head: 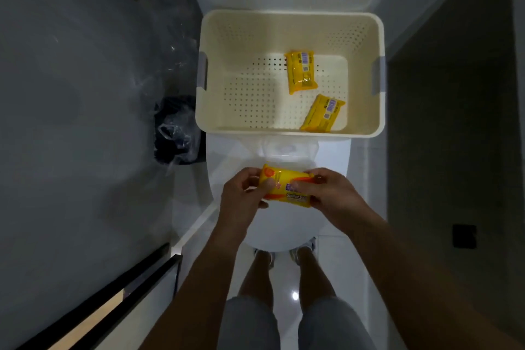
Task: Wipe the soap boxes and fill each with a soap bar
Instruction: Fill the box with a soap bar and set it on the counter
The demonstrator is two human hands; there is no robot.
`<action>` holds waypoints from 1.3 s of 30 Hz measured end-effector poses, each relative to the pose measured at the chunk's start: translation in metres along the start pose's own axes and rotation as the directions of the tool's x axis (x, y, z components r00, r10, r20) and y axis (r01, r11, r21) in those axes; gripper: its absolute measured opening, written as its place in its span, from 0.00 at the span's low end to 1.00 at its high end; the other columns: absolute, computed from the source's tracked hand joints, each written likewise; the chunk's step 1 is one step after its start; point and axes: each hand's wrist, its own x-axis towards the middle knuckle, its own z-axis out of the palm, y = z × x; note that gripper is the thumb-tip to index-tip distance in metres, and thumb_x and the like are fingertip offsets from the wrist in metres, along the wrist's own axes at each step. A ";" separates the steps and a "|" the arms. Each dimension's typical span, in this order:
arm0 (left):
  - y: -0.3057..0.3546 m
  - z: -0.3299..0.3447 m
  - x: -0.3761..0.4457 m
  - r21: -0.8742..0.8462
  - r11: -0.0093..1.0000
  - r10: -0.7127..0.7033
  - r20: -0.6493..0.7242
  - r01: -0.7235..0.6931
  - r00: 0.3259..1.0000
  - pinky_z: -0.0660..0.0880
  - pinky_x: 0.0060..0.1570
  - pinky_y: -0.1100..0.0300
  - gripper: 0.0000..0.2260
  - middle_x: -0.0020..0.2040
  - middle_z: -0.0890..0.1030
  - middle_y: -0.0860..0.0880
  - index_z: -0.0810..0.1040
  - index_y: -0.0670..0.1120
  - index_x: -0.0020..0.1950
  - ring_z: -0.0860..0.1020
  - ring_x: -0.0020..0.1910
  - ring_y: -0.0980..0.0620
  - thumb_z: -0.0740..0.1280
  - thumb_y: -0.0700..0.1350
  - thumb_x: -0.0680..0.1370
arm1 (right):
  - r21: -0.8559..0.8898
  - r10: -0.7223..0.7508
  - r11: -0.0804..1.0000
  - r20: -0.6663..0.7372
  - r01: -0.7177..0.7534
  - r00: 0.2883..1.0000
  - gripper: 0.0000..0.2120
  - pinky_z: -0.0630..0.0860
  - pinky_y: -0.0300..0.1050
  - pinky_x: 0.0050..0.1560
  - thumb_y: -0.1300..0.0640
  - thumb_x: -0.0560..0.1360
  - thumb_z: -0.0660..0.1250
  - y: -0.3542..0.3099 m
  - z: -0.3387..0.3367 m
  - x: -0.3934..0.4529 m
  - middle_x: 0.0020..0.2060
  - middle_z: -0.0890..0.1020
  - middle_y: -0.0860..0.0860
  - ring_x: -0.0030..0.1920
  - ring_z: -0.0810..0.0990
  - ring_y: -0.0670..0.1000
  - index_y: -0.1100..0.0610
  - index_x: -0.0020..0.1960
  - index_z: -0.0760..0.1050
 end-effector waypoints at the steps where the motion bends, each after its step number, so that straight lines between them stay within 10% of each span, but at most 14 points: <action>1: -0.009 0.003 0.000 -0.019 0.999 -0.035 -0.024 0.034 0.999 0.82 0.42 0.54 0.09 0.50 0.83 0.45 0.80 0.44 0.55 0.84 0.47 0.46 0.73 0.43 0.76 | 0.062 0.030 0.998 -0.020 -0.029 0.999 0.16 0.82 0.52 0.52 0.66 0.67 0.79 0.008 -0.001 0.004 0.51 0.83 0.61 0.53 0.84 0.61 0.61 0.53 0.79; 7: -0.048 0.026 0.009 -0.065 0.988 -0.148 -0.174 0.139 0.974 0.83 0.42 0.56 0.10 0.50 0.84 0.46 0.81 0.47 0.53 0.84 0.45 0.50 0.76 0.45 0.73 | 0.091 0.099 0.993 -0.260 -0.078 0.960 0.16 0.82 0.57 0.56 0.66 0.69 0.78 0.043 0.002 0.020 0.50 0.85 0.60 0.51 0.85 0.60 0.63 0.55 0.81; 12: -0.050 0.035 0.029 0.335 0.939 0.036 -0.313 0.075 0.949 0.77 0.45 0.62 0.12 0.44 0.85 0.53 0.82 0.50 0.50 0.82 0.42 0.56 0.74 0.55 0.73 | -0.106 -0.034 0.994 -0.443 -0.014 0.896 0.11 0.82 0.56 0.56 0.58 0.69 0.80 0.045 0.008 0.031 0.43 0.84 0.50 0.48 0.85 0.53 0.51 0.45 0.80; 21: -0.046 0.042 0.052 0.486 0.867 0.071 -0.344 0.112 0.936 0.80 0.51 0.49 0.12 0.49 0.85 0.50 0.84 0.48 0.54 0.82 0.47 0.52 0.73 0.53 0.75 | -0.455 -0.265 0.890 -0.465 0.029 0.845 0.10 0.82 0.46 0.54 0.60 0.73 0.76 0.041 0.014 0.049 0.47 0.87 0.53 0.41 0.83 0.48 0.57 0.54 0.85; 39: -0.046 0.044 0.061 0.710 0.698 0.110 -0.241 0.098 0.964 0.76 0.45 0.52 0.10 0.48 0.76 0.51 0.74 0.49 0.46 0.76 0.46 0.51 0.71 0.53 0.76 | -0.634 -0.283 0.769 -0.450 -0.080 0.847 0.05 0.73 0.41 0.42 0.59 0.75 0.73 0.032 0.013 0.055 0.45 0.82 0.50 0.40 0.76 0.47 0.56 0.50 0.78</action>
